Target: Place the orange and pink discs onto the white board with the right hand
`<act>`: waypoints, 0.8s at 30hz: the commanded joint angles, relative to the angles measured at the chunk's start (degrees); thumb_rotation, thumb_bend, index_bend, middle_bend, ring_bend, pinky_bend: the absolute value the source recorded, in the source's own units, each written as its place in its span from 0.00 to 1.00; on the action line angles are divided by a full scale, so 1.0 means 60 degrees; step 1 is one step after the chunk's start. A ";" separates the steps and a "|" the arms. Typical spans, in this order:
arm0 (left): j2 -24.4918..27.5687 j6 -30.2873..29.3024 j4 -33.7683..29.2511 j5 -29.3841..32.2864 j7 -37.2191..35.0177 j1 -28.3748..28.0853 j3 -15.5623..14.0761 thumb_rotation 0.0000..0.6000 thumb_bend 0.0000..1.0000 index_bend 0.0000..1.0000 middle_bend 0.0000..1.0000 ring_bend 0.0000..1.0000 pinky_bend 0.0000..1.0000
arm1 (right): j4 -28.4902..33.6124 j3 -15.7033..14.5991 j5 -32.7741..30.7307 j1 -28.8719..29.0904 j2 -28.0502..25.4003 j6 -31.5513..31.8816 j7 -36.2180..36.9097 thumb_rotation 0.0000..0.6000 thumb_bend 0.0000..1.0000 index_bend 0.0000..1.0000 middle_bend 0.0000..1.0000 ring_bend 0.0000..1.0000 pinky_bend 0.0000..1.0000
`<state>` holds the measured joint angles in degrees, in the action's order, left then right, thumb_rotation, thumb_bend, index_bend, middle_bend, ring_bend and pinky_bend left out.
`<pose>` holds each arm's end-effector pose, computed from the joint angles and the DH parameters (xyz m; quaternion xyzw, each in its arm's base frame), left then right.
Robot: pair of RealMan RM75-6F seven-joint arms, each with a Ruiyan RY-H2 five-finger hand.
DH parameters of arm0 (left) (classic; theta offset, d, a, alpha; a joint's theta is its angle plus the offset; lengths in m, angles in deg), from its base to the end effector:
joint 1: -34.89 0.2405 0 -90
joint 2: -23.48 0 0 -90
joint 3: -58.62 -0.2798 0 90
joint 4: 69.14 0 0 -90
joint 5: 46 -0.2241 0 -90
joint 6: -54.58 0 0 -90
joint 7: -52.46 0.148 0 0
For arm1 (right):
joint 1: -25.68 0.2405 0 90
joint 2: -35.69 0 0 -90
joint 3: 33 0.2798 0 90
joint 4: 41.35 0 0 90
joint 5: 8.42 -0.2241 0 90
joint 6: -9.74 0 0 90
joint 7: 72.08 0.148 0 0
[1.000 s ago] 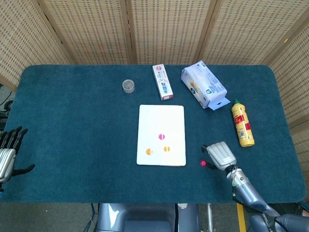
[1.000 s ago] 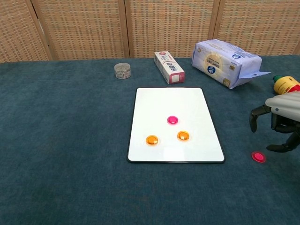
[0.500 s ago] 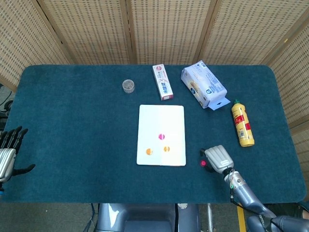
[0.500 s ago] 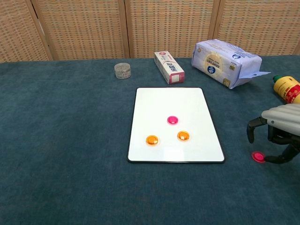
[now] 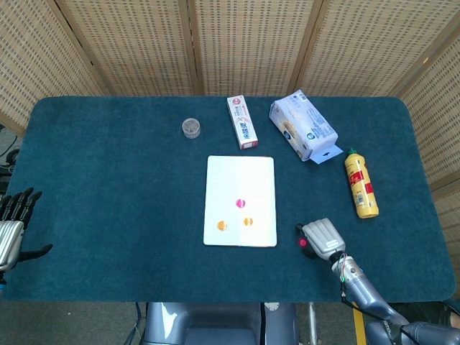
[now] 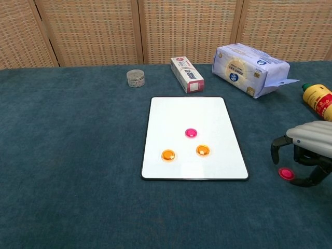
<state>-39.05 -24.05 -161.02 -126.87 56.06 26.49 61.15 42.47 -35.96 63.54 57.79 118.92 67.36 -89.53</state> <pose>-0.3488 0.2075 0.1569 -0.6177 -0.3933 -0.3300 0.5957 -0.2705 -0.2918 -0.0192 0.7821 -0.3744 0.2611 0.4242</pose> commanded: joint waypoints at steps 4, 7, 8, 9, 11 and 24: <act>0.0000 0.0020 0.0002 0.0009 0.0012 -0.0011 0.0006 1.00 0.00 0.00 0.00 0.00 0.00 | -0.0075 0.0030 0.0046 -0.0060 0.0041 -0.0082 0.0019 1.00 0.31 0.40 0.97 0.95 1.00; 0.0002 0.0024 -0.0009 0.0008 0.0023 -0.0012 0.0003 1.00 0.00 0.00 0.00 0.00 0.00 | -0.0109 0.0064 0.0050 -0.0073 0.0077 -0.0151 0.0018 1.00 0.31 0.41 0.97 0.95 1.00; 0.0005 0.0024 -0.0015 0.0013 0.0018 -0.0011 0.0005 1.00 0.00 0.00 0.00 0.00 0.00 | -0.0119 0.0074 0.0044 -0.0072 0.0086 -0.0190 0.0007 1.00 0.31 0.41 0.97 0.95 1.00; 0.0005 0.0020 -0.0015 0.0016 0.0018 -0.0010 0.0007 1.00 0.00 0.00 0.00 0.00 0.00 | -0.0124 0.0083 0.0041 -0.0071 0.0093 -0.0211 -0.0001 1.00 0.31 0.41 0.97 0.95 1.00; 0.0003 0.0019 -0.0017 0.0016 0.0025 -0.0007 0.0005 1.00 0.00 0.00 0.00 0.00 0.00 | -0.0145 0.0114 0.0047 -0.0080 0.0111 -0.0237 -0.0017 1.00 0.31 0.41 0.97 0.95 1.00; -0.0007 0.0048 0.0001 0.0048 0.0039 -0.0019 0.0015 1.00 0.00 0.00 0.00 0.00 0.00 | -0.0361 0.0260 -0.0059 -0.0124 0.0161 -0.0469 -0.0066 1.00 0.31 0.42 0.97 0.95 1.00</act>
<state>-39.10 -23.76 -161.01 -126.58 56.29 26.37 61.24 40.30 -34.41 63.19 57.05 119.89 64.54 -89.93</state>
